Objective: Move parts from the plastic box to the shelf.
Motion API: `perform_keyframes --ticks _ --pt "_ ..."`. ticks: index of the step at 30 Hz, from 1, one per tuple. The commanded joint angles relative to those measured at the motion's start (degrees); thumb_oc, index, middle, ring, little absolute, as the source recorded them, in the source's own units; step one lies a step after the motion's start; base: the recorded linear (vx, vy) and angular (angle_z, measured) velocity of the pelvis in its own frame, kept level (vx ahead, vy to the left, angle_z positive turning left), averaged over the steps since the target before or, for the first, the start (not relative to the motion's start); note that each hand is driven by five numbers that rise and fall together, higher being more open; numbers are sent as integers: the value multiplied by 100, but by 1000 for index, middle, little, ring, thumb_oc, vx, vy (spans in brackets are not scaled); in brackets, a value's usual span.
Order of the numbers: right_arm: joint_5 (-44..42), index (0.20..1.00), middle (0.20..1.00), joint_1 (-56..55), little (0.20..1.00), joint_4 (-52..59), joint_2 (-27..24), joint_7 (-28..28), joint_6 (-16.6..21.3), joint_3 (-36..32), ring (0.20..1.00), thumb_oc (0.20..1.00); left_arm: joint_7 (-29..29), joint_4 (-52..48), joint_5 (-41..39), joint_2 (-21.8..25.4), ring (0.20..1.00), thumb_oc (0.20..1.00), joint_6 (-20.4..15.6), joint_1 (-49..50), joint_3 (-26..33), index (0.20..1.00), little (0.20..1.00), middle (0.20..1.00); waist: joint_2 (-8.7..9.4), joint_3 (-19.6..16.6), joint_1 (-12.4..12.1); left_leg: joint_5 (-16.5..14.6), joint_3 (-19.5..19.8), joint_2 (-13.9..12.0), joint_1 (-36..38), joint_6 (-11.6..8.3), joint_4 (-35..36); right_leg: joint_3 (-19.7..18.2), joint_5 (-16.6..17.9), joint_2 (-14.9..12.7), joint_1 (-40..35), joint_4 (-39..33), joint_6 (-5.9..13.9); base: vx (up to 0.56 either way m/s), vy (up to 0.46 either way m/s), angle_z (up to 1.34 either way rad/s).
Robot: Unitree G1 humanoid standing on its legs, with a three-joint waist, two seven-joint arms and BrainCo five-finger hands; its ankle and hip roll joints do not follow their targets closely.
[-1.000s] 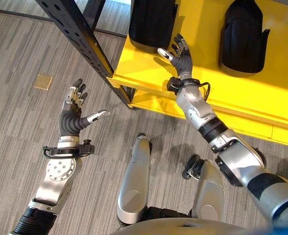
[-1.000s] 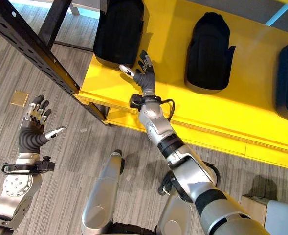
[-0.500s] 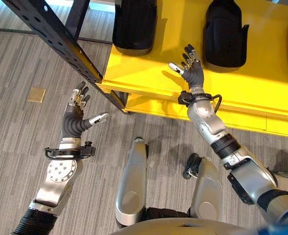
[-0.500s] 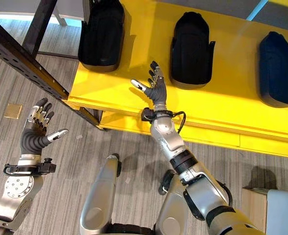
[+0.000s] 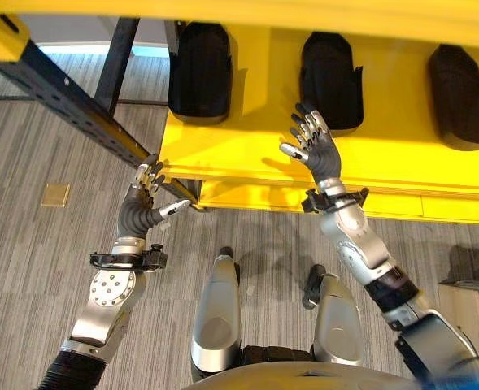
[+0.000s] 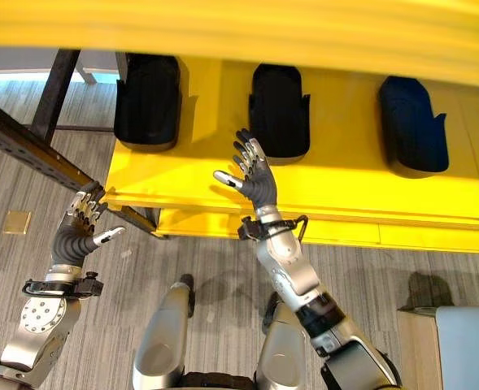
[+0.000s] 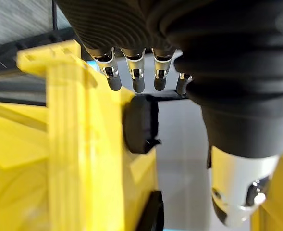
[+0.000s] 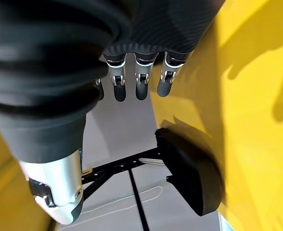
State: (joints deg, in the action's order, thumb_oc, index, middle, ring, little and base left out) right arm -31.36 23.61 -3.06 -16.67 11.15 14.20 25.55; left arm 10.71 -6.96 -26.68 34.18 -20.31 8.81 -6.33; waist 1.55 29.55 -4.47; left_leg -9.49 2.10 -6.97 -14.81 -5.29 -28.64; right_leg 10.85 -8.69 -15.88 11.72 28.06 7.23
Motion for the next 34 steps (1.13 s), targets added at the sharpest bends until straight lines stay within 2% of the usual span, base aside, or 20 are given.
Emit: perform_keyframes --ticks 1,4,5,8,10,13,20,25,34 --pt "-40 1000 1000 -464 1000 557 -114 -441 273 -195 1000 1000 -398 -175 -397 -125 1000 1000 -183 488 158 1000 1000 1000 -16 -1082 151 928 -185 -92 257 247 1315 -66 304 72 -413 -910 178 93 -38 -12" --pt "-12 1000 1000 -615 1000 677 -206 -495 269 -271 1000 1000 -511 -152 -548 -192 1000 1000 -188 531 177 1000 1000 1000 -23 -1178 182 1032 -217 -106 400 222 1558 -39 384 101 -542 -1119 196 58 -33 -18" --pt "-34 1000 1000 -1023 1000 930 -395 -691 245 -446 1000 1000 -778 -69 -923 -388 1000 1000 -148 674 207 1000 1000 1000 -34 -1446 263 1164 -327 -188 676 196 2002 -2 507 150 -759 -1539 232 86 -28 -18" --pt "-82 1000 1000 -1421 1000 1113 -552 -870 203 -624 1000 1000 -1002 -11 -1231 -595 1000 1000 -110 793 220 1000 1000 1000 -45 -1652 313 1281 -399 -241 876 184 2339 42 623 189 -967 -1903 257 96 -30 -11" --pt "-4 1000 1000 -1984 1000 1344 -763 -1081 154 -932 1000 1000 -1358 83 -1886 -926 1000 1000 41 947 252 1000 1000 1000 -56 -1936 380 1419 -538 -273 1106 162 2728 59 745 209 -1126 -2228 288 87 -30 -11" --pt "54 1000 1000 -2533 1000 1437 -917 -1250 106 -1280 1000 1000 -1552 113 -1792 -1012 1000 1000 136 1084 162 1000 1000 1000 -88 -2175 451 1539 -621 -322 1275 124 2997 113 809 238 -1280 -2424 301 47 -40 -16" --pt "316 1000 1000 -3218 1000 1350 -995 -1350 30 -1752 1000 1000 -1813 295 -1814 -1123 1000 1000 359 1215 41 1000 1000 1000 -159 -2507 608 1572 -710 -354 1418 98 3129 105 839 272 -1423 -2619 298 3 -19 -5" --pt "555 1000 1000 -3399 1000 1211 -1005 -1344 -29 -1840 1000 1000 -1873 428 -1858 -1256 1000 1000 397 1266 61 1000 1000 1000 -181 -2603 637 1513 -743 -354 1519 102 3086 40 829 255 -1503 -2641 292 0 -7 -6" --pt "391 1000 1000 -3514 1000 1001 -779 -1384 -108 -1779 1000 1000 -1829 623 -1823 -1465 1000 1000 448 1332 173 1000 1000 1000 -157 -2723 652 1432 -756 -372 1702 108 3040 16 754 252 -1689 -2602 262 5 -5 -3"
